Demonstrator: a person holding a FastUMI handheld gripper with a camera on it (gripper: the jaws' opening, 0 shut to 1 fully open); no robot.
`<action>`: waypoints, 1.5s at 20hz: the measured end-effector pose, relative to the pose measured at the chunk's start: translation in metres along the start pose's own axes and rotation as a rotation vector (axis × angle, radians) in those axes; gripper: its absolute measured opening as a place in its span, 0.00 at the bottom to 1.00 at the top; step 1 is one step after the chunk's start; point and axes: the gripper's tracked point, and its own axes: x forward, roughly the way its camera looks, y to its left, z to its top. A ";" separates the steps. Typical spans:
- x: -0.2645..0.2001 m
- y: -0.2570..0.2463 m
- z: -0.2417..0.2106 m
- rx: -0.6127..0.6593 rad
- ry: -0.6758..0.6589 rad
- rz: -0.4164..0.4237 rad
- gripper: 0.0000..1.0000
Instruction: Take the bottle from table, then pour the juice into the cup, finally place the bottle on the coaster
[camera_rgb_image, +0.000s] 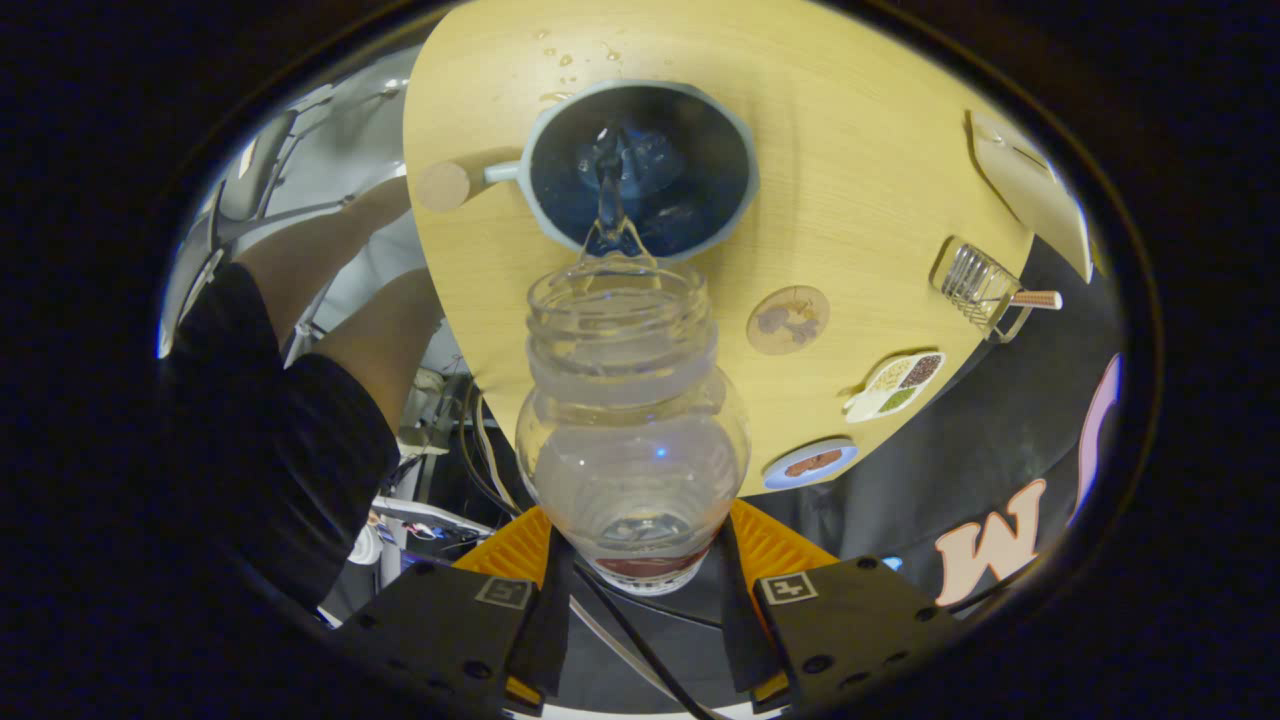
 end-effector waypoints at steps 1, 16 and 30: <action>-0.001 0.001 0.000 0.001 0.000 0.002 0.67; -0.015 -0.003 -0.016 0.013 0.018 -0.014 0.67; -0.030 -0.010 -0.020 -0.028 0.070 -0.019 0.67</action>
